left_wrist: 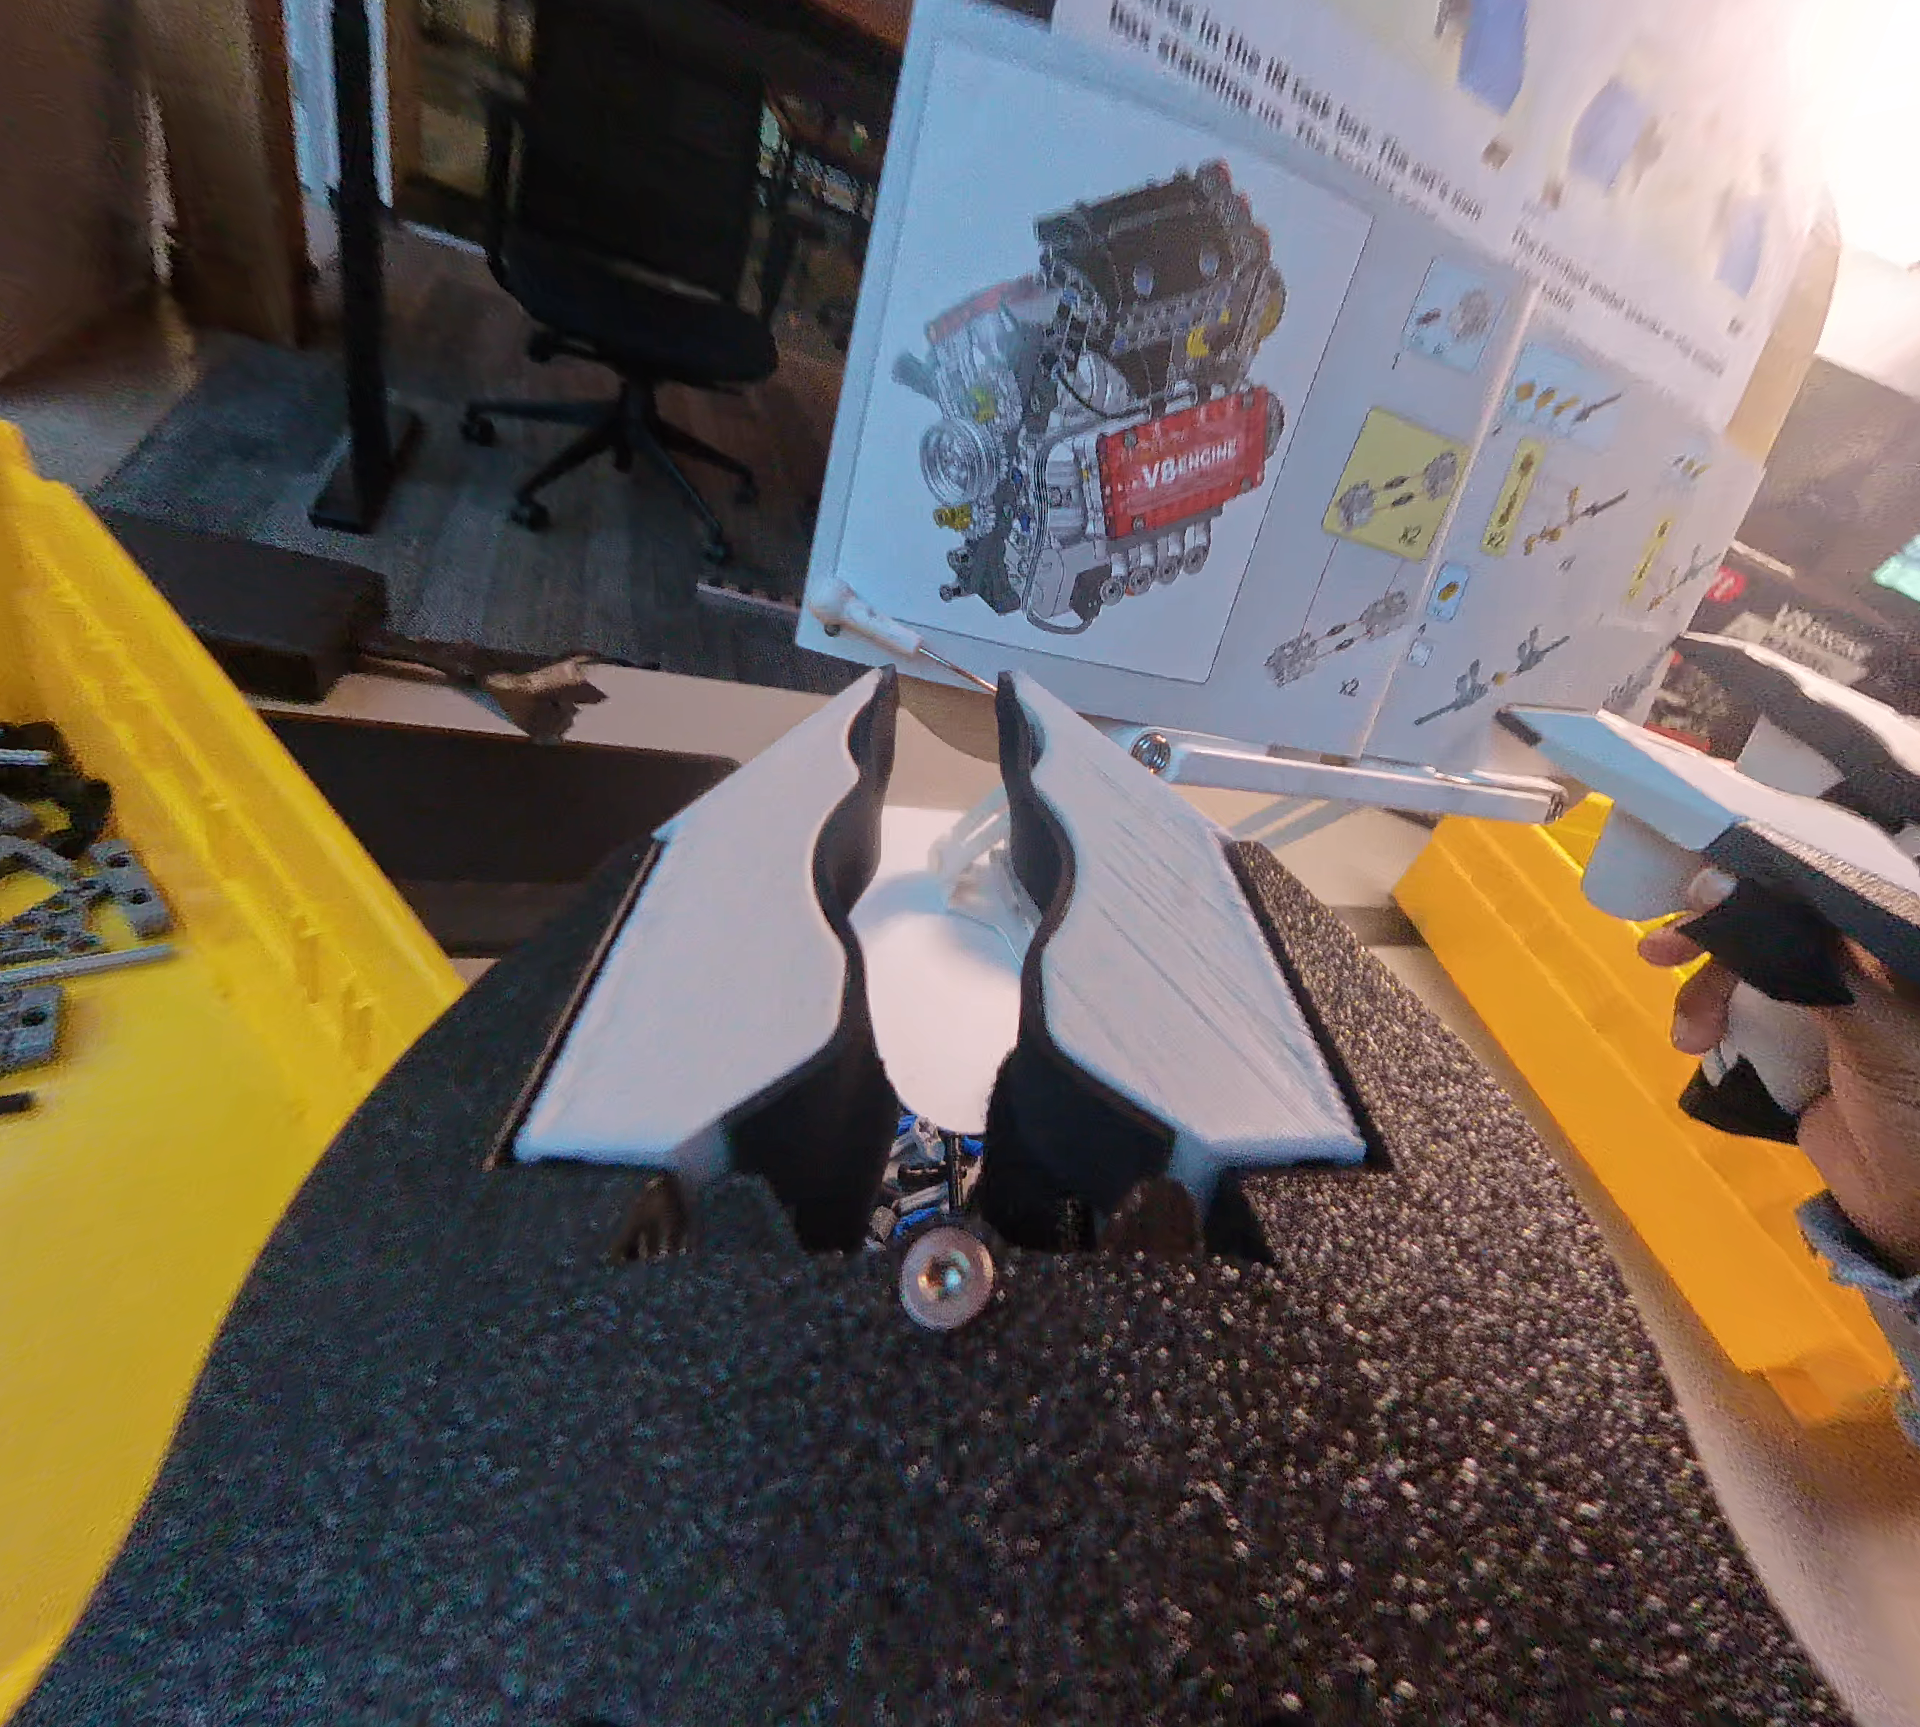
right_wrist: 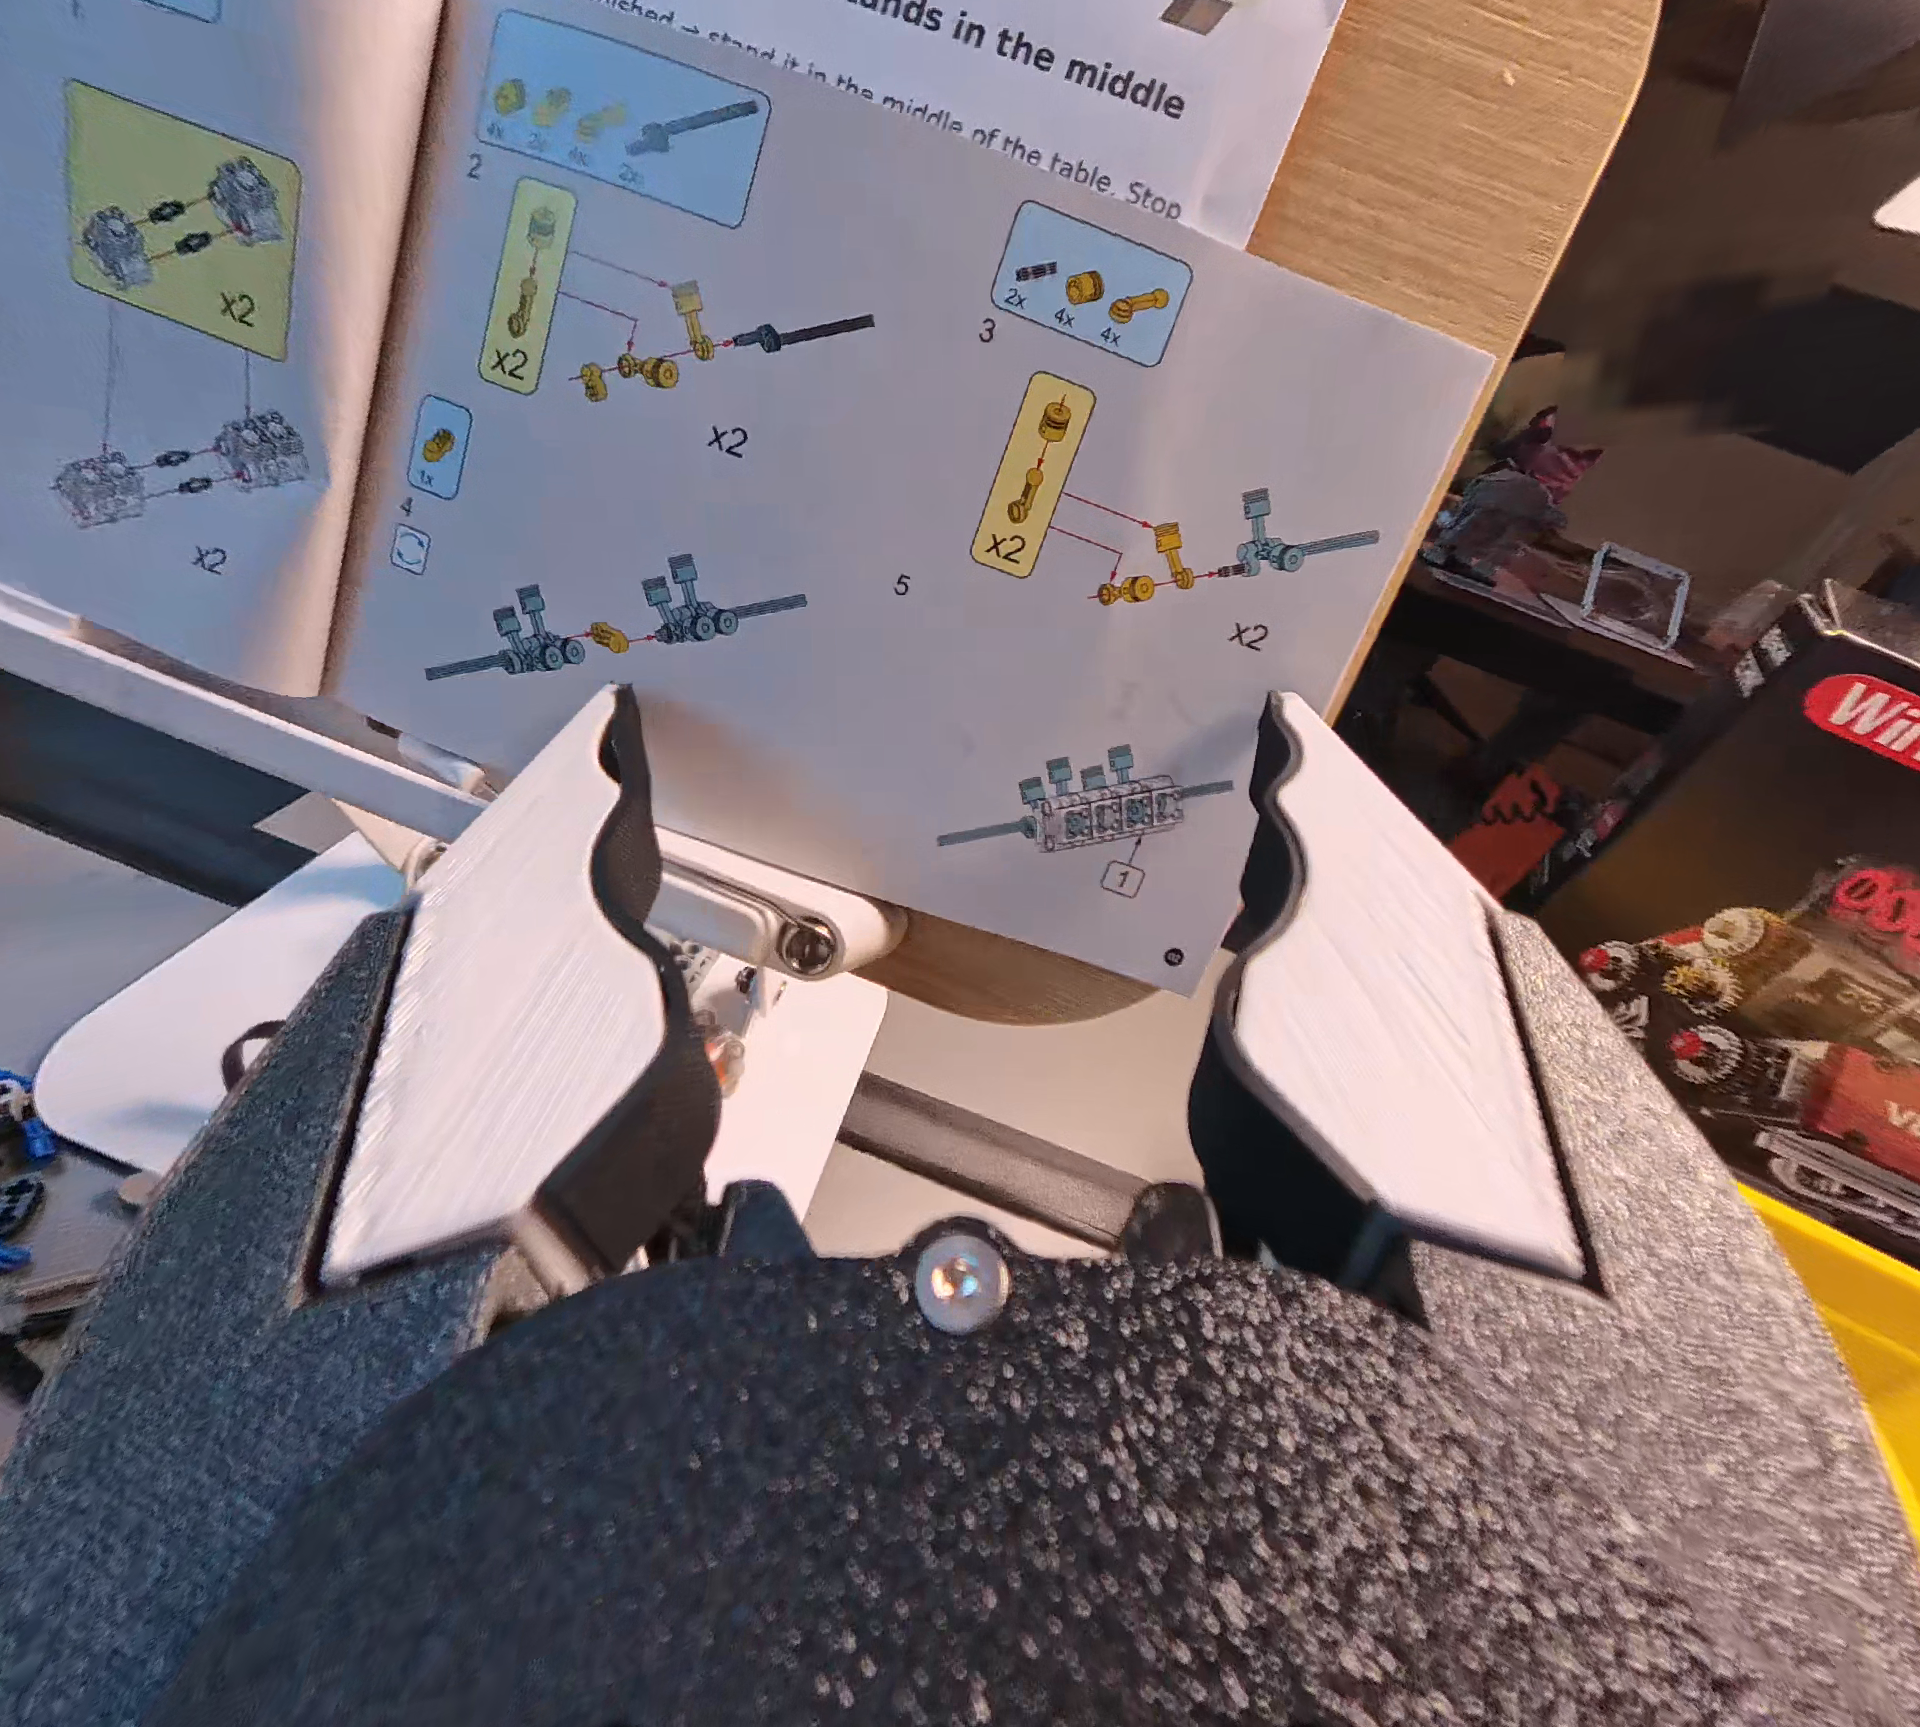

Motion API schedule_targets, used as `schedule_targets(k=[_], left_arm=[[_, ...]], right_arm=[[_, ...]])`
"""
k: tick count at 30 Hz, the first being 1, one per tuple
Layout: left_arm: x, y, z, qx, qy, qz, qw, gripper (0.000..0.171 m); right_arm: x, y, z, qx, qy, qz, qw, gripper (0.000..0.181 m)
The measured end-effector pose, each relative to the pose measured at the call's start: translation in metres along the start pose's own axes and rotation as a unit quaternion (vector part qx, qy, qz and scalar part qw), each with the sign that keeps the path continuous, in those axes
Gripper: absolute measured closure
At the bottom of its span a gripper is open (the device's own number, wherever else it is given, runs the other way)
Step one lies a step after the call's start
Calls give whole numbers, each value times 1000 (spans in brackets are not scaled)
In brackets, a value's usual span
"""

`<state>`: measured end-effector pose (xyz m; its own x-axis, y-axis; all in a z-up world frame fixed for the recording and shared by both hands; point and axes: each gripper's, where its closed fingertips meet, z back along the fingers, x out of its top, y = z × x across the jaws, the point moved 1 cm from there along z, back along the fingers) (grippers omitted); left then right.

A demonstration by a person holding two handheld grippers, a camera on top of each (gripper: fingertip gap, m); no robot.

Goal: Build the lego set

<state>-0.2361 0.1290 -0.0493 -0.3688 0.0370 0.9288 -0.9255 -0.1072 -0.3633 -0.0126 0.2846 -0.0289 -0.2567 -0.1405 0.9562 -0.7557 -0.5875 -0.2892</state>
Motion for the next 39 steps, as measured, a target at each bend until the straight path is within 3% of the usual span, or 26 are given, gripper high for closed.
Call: schedule_targets(k=[3, 7, 9, 12, 15, 19, 24, 28, 32, 34, 39], left_arm=[[20, -11, 25, 1, -60, -20, 998, 154], [21, -49, 18, -32, -28, -127, 991, 149], [17, -67, 7, -54, -11, -158, 986, 149], [7, -82, -17, -70, 18, -194, 978, 149], [1, -100, -32, -89, 34, -219, 971, 149], [5, -136, -26, -159, 19, -205, 966, 138], [14, -184, 9, -308, 18, -99, 946, 121], [18, -174, 7, -263, 21, -139, 954, 125], [21, -145, -2, -217, 28, -148, 965, 169], [18, -131, -5, -209, 43, -163, 963, 171], [20, -107, -4, -204, 55, -153, 966, 171]], right_arm=[[-1, 5, -4, -9, 12, 4, 1000, 60], [-2, 7, -5, -28, 16, 10, 999, 69], [-2, 14, -3, -24, 9, 14, 1000, 93], [-3, 20, 0, -20, 5, 18, 1000, 111], [1, 21, 9, -13, -4, 35, 999, 140], [20, 36, 30, 28, -76, 55, 995, 146], [32, 83, 55, 127, -150, 101, 975, 147], [32, 134, 66, 251, -153, 123, 948, 133], [29, 166, 83, 380, -133, 75, 912, 117], [34, 156, 83, 375, -134, 42, 916, 111], [62, 89, 78, 283, -201, -81, 934, 124]])
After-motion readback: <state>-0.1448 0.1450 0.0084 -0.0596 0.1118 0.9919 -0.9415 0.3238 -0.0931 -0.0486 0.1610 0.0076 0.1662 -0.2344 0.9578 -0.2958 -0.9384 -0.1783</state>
